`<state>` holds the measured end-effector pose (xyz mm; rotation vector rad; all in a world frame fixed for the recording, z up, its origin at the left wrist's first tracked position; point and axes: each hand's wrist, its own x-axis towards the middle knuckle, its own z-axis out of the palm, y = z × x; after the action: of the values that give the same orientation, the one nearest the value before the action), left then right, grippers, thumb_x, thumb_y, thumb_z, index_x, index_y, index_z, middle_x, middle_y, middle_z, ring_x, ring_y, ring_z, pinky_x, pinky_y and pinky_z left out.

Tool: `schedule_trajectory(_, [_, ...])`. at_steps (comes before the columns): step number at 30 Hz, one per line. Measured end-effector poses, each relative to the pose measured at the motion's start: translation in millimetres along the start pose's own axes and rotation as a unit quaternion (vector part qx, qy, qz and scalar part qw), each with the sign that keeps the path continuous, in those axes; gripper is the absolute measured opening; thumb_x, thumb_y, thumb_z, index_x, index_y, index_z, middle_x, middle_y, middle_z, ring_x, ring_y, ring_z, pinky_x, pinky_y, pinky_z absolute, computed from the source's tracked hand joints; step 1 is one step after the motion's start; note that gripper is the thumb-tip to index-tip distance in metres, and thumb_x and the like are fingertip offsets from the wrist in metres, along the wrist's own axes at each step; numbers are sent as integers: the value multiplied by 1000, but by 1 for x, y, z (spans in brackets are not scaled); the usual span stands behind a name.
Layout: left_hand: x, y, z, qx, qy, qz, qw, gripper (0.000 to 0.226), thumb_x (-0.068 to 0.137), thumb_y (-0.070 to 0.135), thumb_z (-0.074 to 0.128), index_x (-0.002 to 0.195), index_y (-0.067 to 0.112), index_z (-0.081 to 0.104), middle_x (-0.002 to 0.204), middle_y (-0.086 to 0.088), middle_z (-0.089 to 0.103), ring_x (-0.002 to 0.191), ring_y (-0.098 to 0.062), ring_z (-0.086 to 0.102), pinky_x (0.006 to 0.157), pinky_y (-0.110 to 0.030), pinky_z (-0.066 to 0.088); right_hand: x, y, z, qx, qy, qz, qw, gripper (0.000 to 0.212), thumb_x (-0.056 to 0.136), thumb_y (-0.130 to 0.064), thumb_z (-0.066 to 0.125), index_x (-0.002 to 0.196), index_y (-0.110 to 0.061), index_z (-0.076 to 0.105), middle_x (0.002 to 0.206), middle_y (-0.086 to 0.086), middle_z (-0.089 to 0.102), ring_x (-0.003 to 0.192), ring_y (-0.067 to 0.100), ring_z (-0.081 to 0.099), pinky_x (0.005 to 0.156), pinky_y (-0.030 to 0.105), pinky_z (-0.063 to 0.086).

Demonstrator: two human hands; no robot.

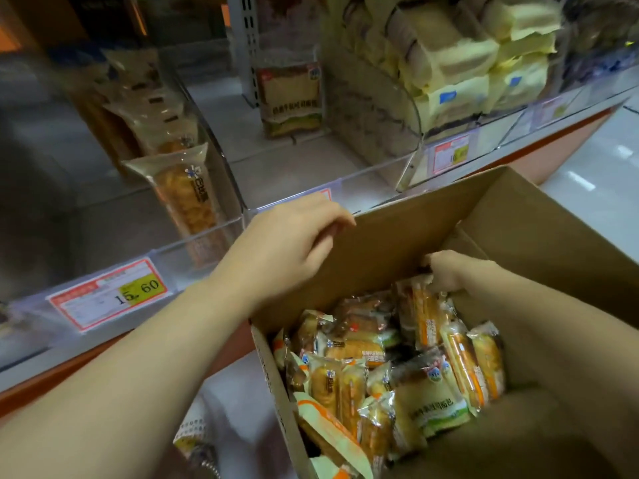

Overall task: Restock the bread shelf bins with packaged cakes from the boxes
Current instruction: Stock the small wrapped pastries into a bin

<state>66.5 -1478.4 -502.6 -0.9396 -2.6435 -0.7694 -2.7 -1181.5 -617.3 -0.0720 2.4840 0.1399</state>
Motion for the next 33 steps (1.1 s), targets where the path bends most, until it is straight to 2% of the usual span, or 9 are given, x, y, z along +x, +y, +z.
schedule_trajectory(5, [5,-6,5,-1,0,10,1000,31,86,23,40,105,21,65,100,7,64,91,-12,61,78,-33,51,27,7,32,54,-14,24,998,75,80,-30,70,144,-13,35,135,10,49,120,27,49,92,31,46])
schedule_trajectory(9, [7,-6,6,-4,2,14,1000,31,87,22,41,105,21,65,99,10,63,91,-10,60,76,-35,53,34,12,43,38,-4,4,999,63,74,-39,76,127,-12,56,116,7,58,107,23,54,87,32,49])
schedule_trajectory(13, [11,-3,10,-4,3,19,1000,30,87,23,40,104,21,66,95,15,58,89,-10,60,73,-37,53,24,4,25,44,-31,-27,998,60,72,-34,80,122,-7,60,113,7,65,101,24,62,84,34,53])
schedule_trajectory(18, [12,7,13,0,-26,21,999,32,89,30,40,107,22,65,102,6,65,94,-17,63,75,-41,54,-39,-23,-36,31,110,-132,985,54,74,-42,74,116,-11,63,103,2,67,97,21,63,78,32,52])
schedule_trajectory(21, [12,20,15,-4,-65,-6,998,37,90,39,47,124,27,57,115,7,64,106,-16,61,88,-40,51,-96,-27,-60,137,214,-184,949,46,75,-44,73,113,-19,66,101,-6,67,93,12,62,81,33,52])
schedule_trajectory(24, [11,36,18,-48,-109,-34,992,59,87,45,61,140,32,40,131,10,56,119,-8,52,99,-31,43,-146,-28,-69,276,257,-229,897,40,73,-43,72,107,-23,68,99,-12,67,92,4,63,81,29,54])
schedule_trajectory(28, [10,48,24,-84,-171,-59,980,70,83,47,65,143,39,28,133,11,54,116,-11,54,92,-38,48,-181,-33,-67,381,268,-248,849,42,68,-47,72,105,-28,67,98,-8,70,93,6,66,81,33,56])
schedule_trajectory(31, [9,50,28,-97,-158,-65,980,63,84,43,65,138,40,34,124,10,60,107,-13,58,86,-40,50,-185,-29,-64,384,249,-251,853,54,67,-48,72,116,-30,59,108,-10,66,96,5,66,82,30,57])
schedule_trajectory(33, [11,48,28,-75,-148,-87,982,62,84,45,64,138,37,35,122,8,61,104,-15,59,84,-40,51,-172,-16,-59,370,190,-216,883,67,71,-38,78,130,-31,47,121,-8,59,93,6,67,81,29,57])
